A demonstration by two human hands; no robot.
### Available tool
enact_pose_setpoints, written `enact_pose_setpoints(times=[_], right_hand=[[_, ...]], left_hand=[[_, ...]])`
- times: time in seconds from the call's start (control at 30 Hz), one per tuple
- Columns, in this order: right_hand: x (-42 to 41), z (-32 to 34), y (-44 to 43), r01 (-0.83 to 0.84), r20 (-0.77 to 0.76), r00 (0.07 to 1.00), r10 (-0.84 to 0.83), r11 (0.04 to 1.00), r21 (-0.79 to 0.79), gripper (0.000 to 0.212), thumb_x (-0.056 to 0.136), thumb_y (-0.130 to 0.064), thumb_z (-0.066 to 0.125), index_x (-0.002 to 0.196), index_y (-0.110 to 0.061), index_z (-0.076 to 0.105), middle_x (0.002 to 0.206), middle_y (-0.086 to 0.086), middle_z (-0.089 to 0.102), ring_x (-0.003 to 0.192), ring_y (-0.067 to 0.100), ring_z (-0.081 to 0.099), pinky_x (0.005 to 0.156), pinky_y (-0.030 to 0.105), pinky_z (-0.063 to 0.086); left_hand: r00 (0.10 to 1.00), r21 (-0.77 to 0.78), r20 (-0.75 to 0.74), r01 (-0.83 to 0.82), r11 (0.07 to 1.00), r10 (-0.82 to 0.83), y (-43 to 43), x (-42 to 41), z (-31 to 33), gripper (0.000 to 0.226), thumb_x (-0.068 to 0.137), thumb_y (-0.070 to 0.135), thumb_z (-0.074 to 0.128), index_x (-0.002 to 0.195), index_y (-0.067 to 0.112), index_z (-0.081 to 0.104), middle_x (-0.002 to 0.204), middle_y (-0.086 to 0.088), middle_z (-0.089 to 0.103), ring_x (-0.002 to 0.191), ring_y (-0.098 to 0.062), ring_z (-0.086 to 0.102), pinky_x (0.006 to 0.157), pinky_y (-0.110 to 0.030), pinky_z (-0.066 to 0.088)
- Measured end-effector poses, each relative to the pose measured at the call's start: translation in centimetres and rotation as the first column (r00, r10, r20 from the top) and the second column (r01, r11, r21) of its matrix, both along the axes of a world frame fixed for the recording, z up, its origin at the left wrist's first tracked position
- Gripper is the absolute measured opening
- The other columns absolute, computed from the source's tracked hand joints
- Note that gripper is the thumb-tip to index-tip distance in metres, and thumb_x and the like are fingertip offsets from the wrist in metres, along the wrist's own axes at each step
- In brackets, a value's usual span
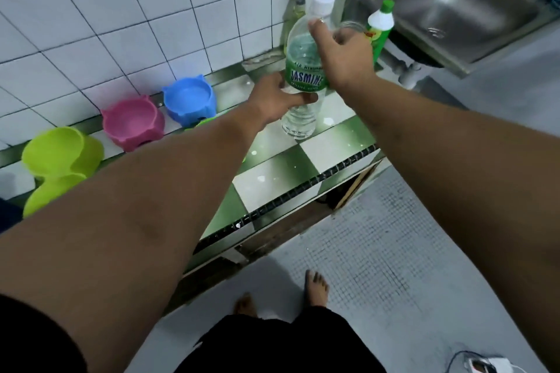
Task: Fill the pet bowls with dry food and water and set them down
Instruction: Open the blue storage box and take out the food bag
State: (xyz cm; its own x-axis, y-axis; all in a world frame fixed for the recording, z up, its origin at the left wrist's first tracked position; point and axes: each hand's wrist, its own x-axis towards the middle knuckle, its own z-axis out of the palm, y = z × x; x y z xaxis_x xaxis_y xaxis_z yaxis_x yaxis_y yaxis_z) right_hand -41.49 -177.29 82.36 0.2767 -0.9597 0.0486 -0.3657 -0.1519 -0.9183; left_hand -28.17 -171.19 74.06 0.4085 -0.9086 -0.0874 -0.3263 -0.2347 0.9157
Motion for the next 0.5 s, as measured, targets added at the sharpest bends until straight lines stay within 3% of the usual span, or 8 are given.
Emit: enact_pose_setpoints(times=[0.1, 0.2, 0.3, 0.4, 0.5], right_hand=[[0.7, -0.5, -2.9, -0.050, -0.018, 0.999, 0.051, 0.999, 0.017, 0.065, 0.068, -0.076, 0.059, 0.088, -0.015, 0.069, 0.089, 0.001, 0.074, 0.083, 0.015, 0.072, 0.082, 0.041, 0.060], [0.9, -0.9, -5.2, -0.047, -0.064, 0.997, 0.048, 0.999, 0.016, 0.081, 0.063, -0.081, 0.053, 0.100, -0.011, 0.069, 0.099, 0.004, 0.074, 0.090, 0.017, 0.070, 0.086, 0.040, 0.059], [1.0, -1.4, -7.2, -0.058, -0.096, 0.993, 0.061, 0.998, 0.031, 0.086, 0.062, -0.084, 0.051, 0.105, -0.011, 0.068, 0.105, 0.004, 0.073, 0.095, 0.018, 0.069, 0.090, 0.040, 0.057], [1.0, -2.0, -8.6, -0.081, -0.086, 0.993, 0.085, 0.996, 0.049, 0.076, 0.064, -0.081, 0.056, 0.097, -0.013, 0.068, 0.098, 0.001, 0.074, 0.090, 0.015, 0.071, 0.087, 0.038, 0.059], [1.0, -2.6, -9.7, -0.090, -0.057, 0.994, 0.093, 0.995, 0.049, 0.075, 0.064, -0.081, 0.057, 0.097, -0.014, 0.070, 0.090, -0.001, 0.074, 0.085, 0.013, 0.071, 0.085, 0.038, 0.059]], left_hand=[[0.999, 0.003, -0.040, -0.018, 1.000, 0.018, -2.7, 0.2, -0.8, 0.058, 0.072, 0.028, 0.093, 0.123, 0.015, 0.071, 0.115, 0.002, 0.072, 0.098, -0.006, 0.064, 0.070, -0.006, 0.044], [0.999, -0.005, -0.033, -0.041, 0.999, 0.041, -5.1, 0.1, -1.4, 0.060, 0.069, 0.029, 0.094, 0.123, 0.016, 0.071, 0.122, 0.000, 0.073, 0.113, -0.015, 0.063, 0.092, -0.023, 0.048], [0.998, 0.005, -0.046, -0.046, 0.999, 0.046, -7.0, 0.0, -1.8, 0.054, 0.070, 0.024, 0.094, 0.119, 0.017, 0.071, 0.118, 0.002, 0.072, 0.115, -0.016, 0.062, 0.090, -0.024, 0.045], [0.997, 0.001, -0.050, -0.063, 0.998, 0.063, -8.0, -0.2, -2.2, 0.050, 0.069, 0.019, 0.095, 0.112, 0.019, 0.070, 0.110, 0.004, 0.073, 0.110, -0.016, 0.064, 0.088, -0.025, 0.048], [0.994, -0.006, -0.059, -0.096, 0.995, 0.096, -8.4, -0.4, -2.5, 0.056, 0.069, 0.014, 0.094, 0.119, 0.011, 0.069, 0.111, 0.002, 0.073, 0.108, -0.016, 0.065, 0.084, -0.022, 0.049]])
